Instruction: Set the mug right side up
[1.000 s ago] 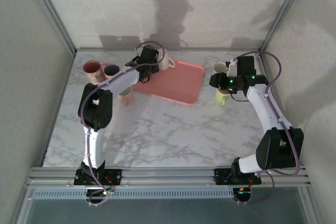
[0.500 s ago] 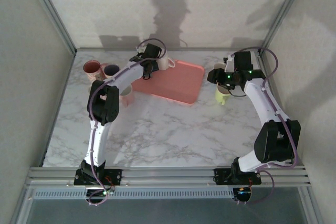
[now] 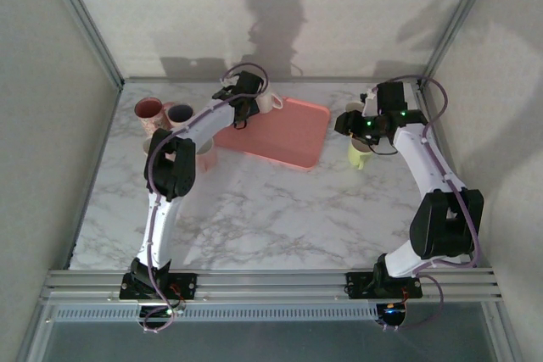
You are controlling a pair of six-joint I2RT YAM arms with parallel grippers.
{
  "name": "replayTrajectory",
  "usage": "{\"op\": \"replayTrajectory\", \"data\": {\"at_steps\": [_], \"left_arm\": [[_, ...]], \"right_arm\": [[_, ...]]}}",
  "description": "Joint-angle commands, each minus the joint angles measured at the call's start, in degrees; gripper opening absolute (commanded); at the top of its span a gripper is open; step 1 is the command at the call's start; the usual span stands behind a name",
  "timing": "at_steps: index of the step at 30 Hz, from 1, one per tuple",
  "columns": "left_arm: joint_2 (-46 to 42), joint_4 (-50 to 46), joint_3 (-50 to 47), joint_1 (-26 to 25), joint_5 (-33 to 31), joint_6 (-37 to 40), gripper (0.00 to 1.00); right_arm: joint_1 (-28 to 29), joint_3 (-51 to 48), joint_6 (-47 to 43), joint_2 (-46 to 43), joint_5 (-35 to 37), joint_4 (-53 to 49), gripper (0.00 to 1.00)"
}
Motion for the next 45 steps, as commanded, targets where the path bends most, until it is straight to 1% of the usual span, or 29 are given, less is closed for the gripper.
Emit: {"op": "replayTrajectory", "data": {"at_steps": [1,3,6,8,11,13,16,19,24,29,33,38,45], "left_arm": [[1.44,-2.58,0.29,-1.47,0.1,-4.97,0.52],[0.11,-2.34,-0.63,-2.22,-1.16,-6.23,0.53],[-0.83,-1.08,-1.65,-2.25,-0.43,-7.14,0.54],[-0.47,-0.38,-1.24,-2.33,0.75,-7.25,0.55],[2.12,-2.2,1.49,-2.4,1.43,-8.44,0.56],[3.31,-3.07,2.89,-2.42,1.89,-9.38,0.55],[3.93,-3.71,3.24,-2.33,0.8,-10.71,0.51],[5.21,-4.77,4.35,-2.04,0.49,-11.13,0.5],[6.8,-5.69,5.83,-1.57,-0.82,-11.11,0.45],[7.68,-6.51,6.56,-1.37,-1.66,-10.4,0.43],[7.78,-7.49,6.79,-1.1,-2.1,-9.83,0.38],[5.94,-8.34,4.89,-0.99,-3.27,-8.25,0.33],[0.49,-5.83,-3.0,0.32,-3.54,-6.09,0.32]], "right_arm": [[0.27,1.48,-0.67,-0.3,-0.71,-0.97,0.56],[0.24,1.07,-0.64,-0.85,-0.69,-0.52,0.56],[0.25,1.22,-0.94,-1.12,-0.62,-0.74,0.56],[0.19,1.03,-1.26,-1.3,-0.62,-0.66,0.56],[0.05,0.72,-1.15,-1.41,-0.59,-0.52,0.57],[0.02,0.59,-0.78,-1.31,-0.52,-0.18,0.57],[-0.06,0.75,-0.13,-1.13,-0.95,0.18,0.57],[-0.16,1.16,-0.31,-1.13,-0.97,0.28,0.57],[-0.62,1.21,-0.63,-1.3,-1.39,0.43,0.57],[-1.14,1.12,-0.66,-1.13,-2.11,0.45,0.57],[-1.67,1.01,-0.54,-1.39,-2.42,0.54,0.57],[-1.86,1.03,0.17,-1.78,-2.85,0.46,0.56],[-1.89,1.25,1.15,-3.29,-2.76,0.01,0.57]]}}
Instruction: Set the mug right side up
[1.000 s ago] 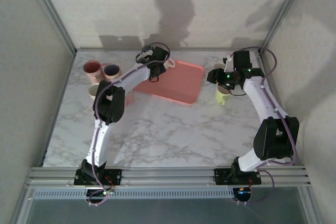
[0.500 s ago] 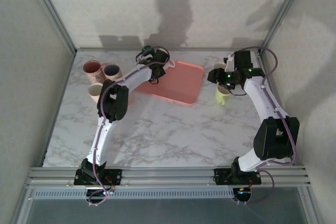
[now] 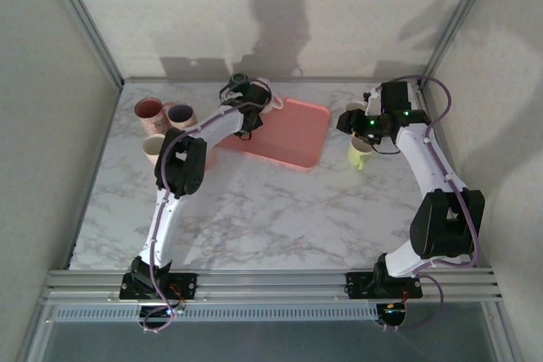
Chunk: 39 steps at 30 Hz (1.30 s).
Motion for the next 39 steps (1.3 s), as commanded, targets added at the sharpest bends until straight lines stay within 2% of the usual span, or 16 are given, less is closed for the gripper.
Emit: {"op": "replayTrajectory", "data": {"at_steps": [1,5,10,15,23,39], "left_arm": [[-5.17,-0.21,-3.68,1.76,-1.92,1.82,0.32],[-7.74,1.96,-6.71,1.99,-1.94,4.74,0.33],[-8.65,4.63,-7.59,1.81,-1.6,10.19,0.44],[-8.81,5.15,-7.42,1.63,-1.89,14.27,0.48],[-7.56,3.54,-6.55,1.77,-3.22,16.05,0.43],[-6.85,6.26,-6.78,2.68,-2.15,18.96,0.29]], "right_arm": [[-0.32,1.12,1.03,-3.3,-0.73,-0.55,0.56],[-0.3,0.18,1.71,-4.29,-0.44,-0.43,0.56],[-0.34,-0.59,2.3,-4.68,-0.43,-0.32,0.56],[-0.34,-0.48,2.01,-5.03,0.13,-0.69,0.56],[-0.31,-0.23,2.37,-4.7,0.0,-0.64,0.56],[-0.3,0.81,2.88,-4.86,0.09,-1.37,0.56]]}}
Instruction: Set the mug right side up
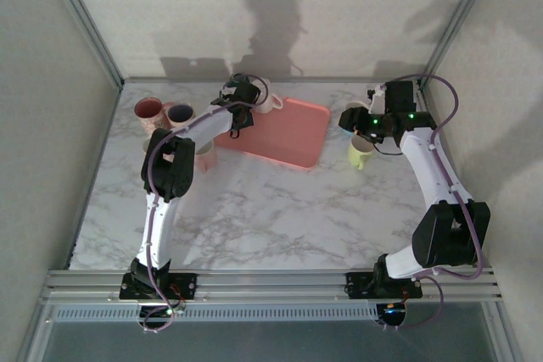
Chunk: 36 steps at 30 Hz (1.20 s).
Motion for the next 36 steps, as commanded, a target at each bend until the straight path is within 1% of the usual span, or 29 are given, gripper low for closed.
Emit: {"op": "replayTrajectory", "data": {"at_steps": [1,5,8,12,18,21,28,30,36], "left_arm": [[-0.29,0.39,0.0,0.72,-1.28,1.11,0.29],[-0.38,1.39,-0.71,1.23,-0.56,1.66,0.27],[-0.64,2.53,-1.33,1.34,0.31,2.34,0.23],[-0.73,2.6,-1.44,1.61,0.83,2.35,0.13],[-2.68,1.71,-1.79,1.62,0.84,2.73,0.02],[-4.12,0.9,-1.9,1.6,1.64,2.79,0.0],[-6.65,-3.23,-1.33,1.58,5.83,0.99,0.0],[-7.73,-4.06,-1.58,1.41,7.53,0.7,0.0],[-11.54,-6.8,-1.81,0.64,9.7,-0.03,0.0]], "right_arm": [[-0.35,1.07,0.89,-1.44,-0.06,-1.3,0.56],[-0.34,1.46,1.05,-1.71,0.09,-1.67,0.56],[-0.29,1.44,1.28,-1.98,0.38,-1.72,0.56],[-0.29,1.29,1.81,-2.07,0.43,-1.66,0.56],[-0.31,1.05,2.12,-2.59,0.85,-1.92,0.56],[-0.29,0.52,2.44,-2.94,0.76,-1.92,0.56],[-0.29,-0.37,2.93,-3.34,0.65,-1.83,0.56],[-0.29,-0.46,3.06,-3.15,0.31,-1.82,0.56],[-0.22,-0.71,3.38,-2.43,-1.93,-1.56,0.56]]}}
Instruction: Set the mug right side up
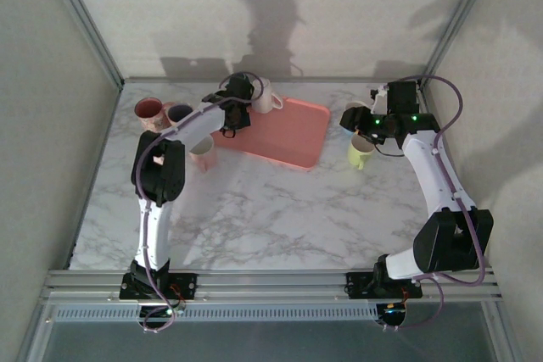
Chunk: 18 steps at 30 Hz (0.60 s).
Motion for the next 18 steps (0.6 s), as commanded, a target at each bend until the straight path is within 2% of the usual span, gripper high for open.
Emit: {"op": "replayTrajectory", "data": {"at_steps": [1,9,18], "left_arm": [[-6.17,-1.44,0.35,-0.28,1.92,-1.24,0.0],[-12.01,-0.39,-0.92,-0.33,12.01,-3.68,0.0],[-17.94,7.53,-3.55,-0.32,24.56,-9.51,0.0]], "right_arm": [[-0.21,-0.64,0.9,-0.21,-2.27,-0.42,0.56],[-0.21,-2.21,2.97,-1.21,-8.41,2.01,0.56],[-0.15,-5.22,8.44,-3.6,-14.97,7.08,0.56]]}}
